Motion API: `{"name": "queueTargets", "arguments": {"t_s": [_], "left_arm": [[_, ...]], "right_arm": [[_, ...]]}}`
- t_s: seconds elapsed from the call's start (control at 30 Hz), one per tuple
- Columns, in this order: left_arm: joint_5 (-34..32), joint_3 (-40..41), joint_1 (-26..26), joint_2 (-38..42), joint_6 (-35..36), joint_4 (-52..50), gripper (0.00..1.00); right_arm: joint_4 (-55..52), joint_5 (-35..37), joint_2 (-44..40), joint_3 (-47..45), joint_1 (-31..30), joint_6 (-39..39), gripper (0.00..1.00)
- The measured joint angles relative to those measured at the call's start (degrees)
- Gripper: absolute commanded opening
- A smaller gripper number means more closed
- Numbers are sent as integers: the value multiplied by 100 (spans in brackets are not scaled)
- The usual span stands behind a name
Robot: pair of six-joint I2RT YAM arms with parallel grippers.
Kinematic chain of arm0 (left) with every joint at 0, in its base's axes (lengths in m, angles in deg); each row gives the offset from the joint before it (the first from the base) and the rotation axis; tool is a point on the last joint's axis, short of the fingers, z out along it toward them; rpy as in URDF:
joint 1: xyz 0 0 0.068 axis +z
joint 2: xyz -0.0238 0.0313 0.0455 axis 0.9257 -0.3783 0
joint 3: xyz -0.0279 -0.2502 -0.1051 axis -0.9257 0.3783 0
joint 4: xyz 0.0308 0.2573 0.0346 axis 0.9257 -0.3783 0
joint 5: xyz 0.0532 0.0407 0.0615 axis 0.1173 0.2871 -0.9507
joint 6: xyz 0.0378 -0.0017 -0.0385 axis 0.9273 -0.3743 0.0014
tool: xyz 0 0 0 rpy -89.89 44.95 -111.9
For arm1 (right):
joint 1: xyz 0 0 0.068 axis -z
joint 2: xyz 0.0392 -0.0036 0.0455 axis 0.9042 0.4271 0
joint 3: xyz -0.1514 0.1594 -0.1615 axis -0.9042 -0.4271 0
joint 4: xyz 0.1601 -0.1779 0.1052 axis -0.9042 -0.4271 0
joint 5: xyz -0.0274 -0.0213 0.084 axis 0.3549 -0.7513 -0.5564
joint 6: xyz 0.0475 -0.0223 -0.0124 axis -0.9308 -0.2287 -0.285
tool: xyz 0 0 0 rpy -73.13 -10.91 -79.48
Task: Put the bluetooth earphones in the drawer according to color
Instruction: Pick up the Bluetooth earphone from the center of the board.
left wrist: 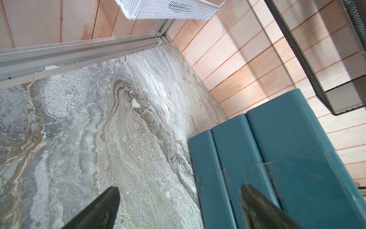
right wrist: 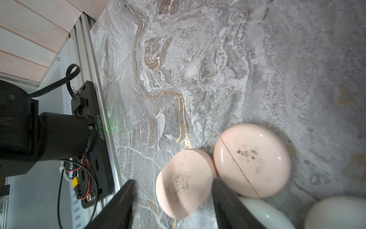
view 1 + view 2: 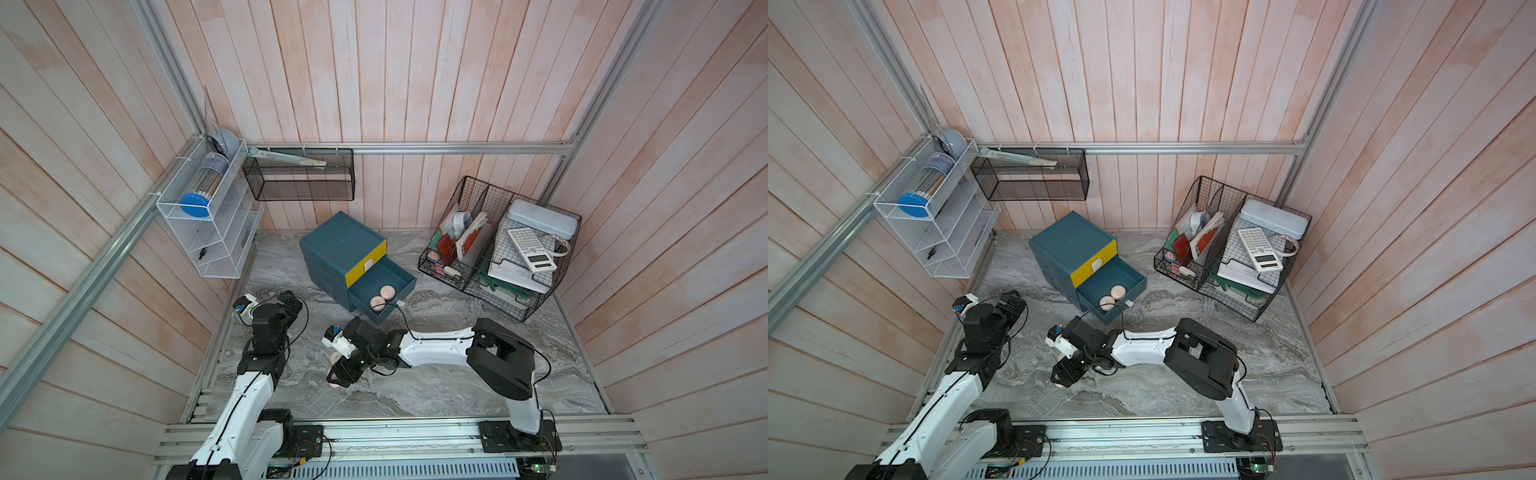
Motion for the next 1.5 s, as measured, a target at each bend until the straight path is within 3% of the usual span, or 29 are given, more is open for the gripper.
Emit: {"name": "queueTargets", "arguments": {"t_s": [0.37, 0.7, 0.97, 1.17, 1.5], "left_arm": [[111, 149, 11, 13, -87, 37, 100], [236, 155, 11, -11, -149, 136, 100], [260, 177, 13, -13, -177, 157, 100], [275, 179, 33, -13, -197, 177, 100], [275, 190, 33, -11, -197, 181, 100]], "right_arm": [[-916, 774, 490, 798, -254, 190, 74], [-2199, 1615, 1274, 2293, -529, 568, 75], [-2527, 2074, 1307, 2411, -662, 645, 76], [-2542, 2186, 1084, 2072, -669, 616, 68], [-2577, 2361, 872, 1753, -719, 542, 45]]}}
